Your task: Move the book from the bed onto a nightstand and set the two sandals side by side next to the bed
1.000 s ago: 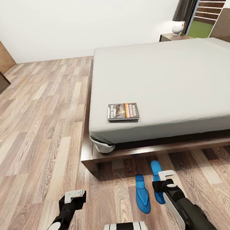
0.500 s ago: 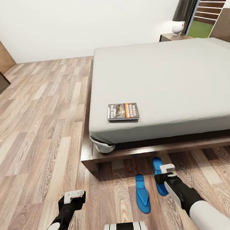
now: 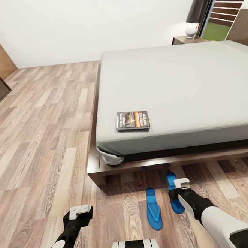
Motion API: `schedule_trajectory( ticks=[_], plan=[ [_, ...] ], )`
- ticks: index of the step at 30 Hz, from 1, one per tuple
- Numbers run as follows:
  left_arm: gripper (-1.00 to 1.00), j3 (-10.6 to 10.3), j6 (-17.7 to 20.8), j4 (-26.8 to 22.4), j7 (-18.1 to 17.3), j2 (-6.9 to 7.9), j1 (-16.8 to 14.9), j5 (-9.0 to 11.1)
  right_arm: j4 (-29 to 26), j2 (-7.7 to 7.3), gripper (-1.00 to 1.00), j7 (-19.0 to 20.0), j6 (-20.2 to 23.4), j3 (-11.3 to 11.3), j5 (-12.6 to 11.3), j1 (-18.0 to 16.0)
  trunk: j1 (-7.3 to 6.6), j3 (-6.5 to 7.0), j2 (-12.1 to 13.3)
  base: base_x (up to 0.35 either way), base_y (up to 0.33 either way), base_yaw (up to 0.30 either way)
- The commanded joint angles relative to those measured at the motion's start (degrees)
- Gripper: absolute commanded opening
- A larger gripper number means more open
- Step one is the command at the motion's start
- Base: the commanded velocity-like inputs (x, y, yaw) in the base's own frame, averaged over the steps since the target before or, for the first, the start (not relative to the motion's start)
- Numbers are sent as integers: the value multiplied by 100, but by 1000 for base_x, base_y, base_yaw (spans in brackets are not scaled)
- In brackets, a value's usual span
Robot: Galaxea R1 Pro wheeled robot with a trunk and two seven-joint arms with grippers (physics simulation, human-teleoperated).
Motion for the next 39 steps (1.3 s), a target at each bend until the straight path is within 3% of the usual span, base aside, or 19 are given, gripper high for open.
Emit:
schedule_trajectory(
  ticks=[1,4,13,15,16,17,21,22,25,30,33,39],
  plan=[
    [100,-14,30,-9,40,2,-1,27,21,-6,-100,-34,10,49,-62,-13,-1,-4,-2,0,0,0],
    [100,-15,29,-10,40,-3,-1,27,66,-1,-100,-22,-51,49,-66,-29,-1,-4,-2,0,0,0],
    [100,2,64,-138,40,-12,-1,25,70,5,-100,391,49,49,-88,-37,22,-203,-14,0,0,0],
    [100,12,432,-611,40,-2,-1,26,67,8,-100,390,176,49,-93,-37,27,-248,-16,0,0,0],
    [100,26,1212,-1074,40,-6,-21,27,62,9,-100,385,287,49,-102,-38,30,-270,-18,0,0,0],
    [100,253,1979,-1315,43,3,-106,27,54,5,-100,387,352,49,-112,-38,32,-292,-19,0,0,0],
    [100,1036,2247,-1392,20,103,-253,27,34,2,-100,389,371,49,-119,-39,43,-381,-24,0,0,0],
    [100,1363,2280,-1395,-3,297,-336,33,25,2,-100,390,373,48,-122,-37,45,-403,-26,0,0,0],
    [100,1794,2466,-1393,-33,721,-498,125,19,1,-100,390,372,44,-127,-38,53,-469,-30,0,0,0],
    [100,2446,2633,-1387,-52,1117,-572,994,1,-2,-100,406,259,34,-132,-38,66,-580,-36,0,0,0],
    [100,2562,2654,-1383,-55,1245,-572,1198,-7,-6,-100,421,-125,12,-139,-34,74,-646,-40,0,0,0],
    [100,2478,2660,-1368,-56,1244,-572,1248,16,-3,-100,423,-353,9,-130,-34,89,-779,-48,0,0,0]
  ],
)
